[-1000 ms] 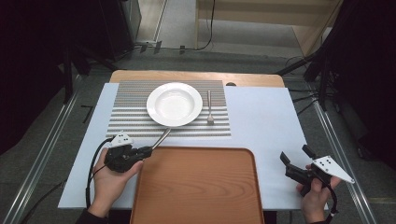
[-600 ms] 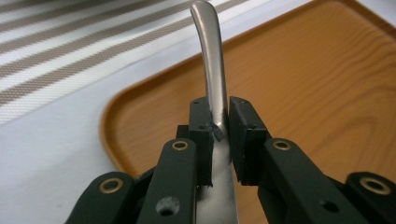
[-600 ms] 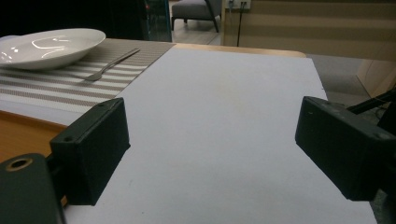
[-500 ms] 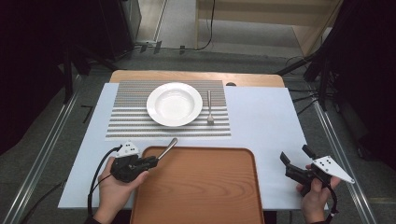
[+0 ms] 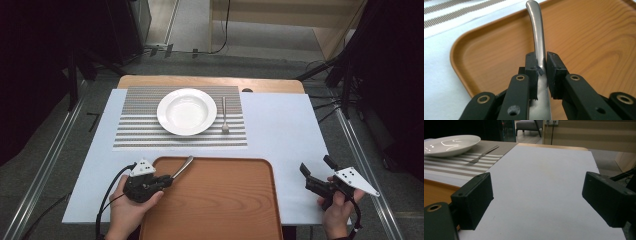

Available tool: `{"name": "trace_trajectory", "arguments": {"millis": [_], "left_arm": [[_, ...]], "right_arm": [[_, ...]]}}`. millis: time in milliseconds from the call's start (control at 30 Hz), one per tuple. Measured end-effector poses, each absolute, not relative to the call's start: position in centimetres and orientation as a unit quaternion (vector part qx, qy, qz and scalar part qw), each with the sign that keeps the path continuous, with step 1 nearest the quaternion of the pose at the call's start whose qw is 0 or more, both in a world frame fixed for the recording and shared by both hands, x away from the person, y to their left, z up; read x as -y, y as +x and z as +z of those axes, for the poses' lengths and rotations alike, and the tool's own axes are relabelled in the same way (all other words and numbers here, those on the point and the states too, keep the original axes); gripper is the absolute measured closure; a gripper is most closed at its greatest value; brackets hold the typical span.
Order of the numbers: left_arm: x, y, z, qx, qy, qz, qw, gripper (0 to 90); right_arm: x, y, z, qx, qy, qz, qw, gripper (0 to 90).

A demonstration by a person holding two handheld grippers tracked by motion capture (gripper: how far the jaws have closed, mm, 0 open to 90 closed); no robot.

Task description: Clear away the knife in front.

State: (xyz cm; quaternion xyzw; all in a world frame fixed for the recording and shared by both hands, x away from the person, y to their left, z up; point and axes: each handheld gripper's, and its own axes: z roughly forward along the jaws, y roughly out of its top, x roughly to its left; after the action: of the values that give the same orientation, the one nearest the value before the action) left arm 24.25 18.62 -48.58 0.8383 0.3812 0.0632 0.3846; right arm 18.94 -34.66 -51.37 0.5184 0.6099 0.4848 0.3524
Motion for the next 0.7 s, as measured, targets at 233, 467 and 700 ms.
{"name": "trace_trajectory", "arguments": {"millis": [233, 467, 700], "left_arm": [[-17.9, 24.0, -49.2, -0.377, 0.845, 0.06, 0.375, 79.4], [-17.5, 23.7, -49.7, -0.374, 0.849, 0.057, 0.368, 79.4], [-17.2, 23.0, -49.9, -0.373, 0.85, 0.064, 0.367, 79.4]], "right_arm": [[34.6, 18.9, -51.4, -0.61, 0.519, 0.484, 0.353, 9.1], [34.6, 19.0, -51.4, -0.61, 0.519, 0.484, 0.353, 9.1], [34.6, 19.0, -51.4, -0.61, 0.519, 0.484, 0.353, 9.1]]}}
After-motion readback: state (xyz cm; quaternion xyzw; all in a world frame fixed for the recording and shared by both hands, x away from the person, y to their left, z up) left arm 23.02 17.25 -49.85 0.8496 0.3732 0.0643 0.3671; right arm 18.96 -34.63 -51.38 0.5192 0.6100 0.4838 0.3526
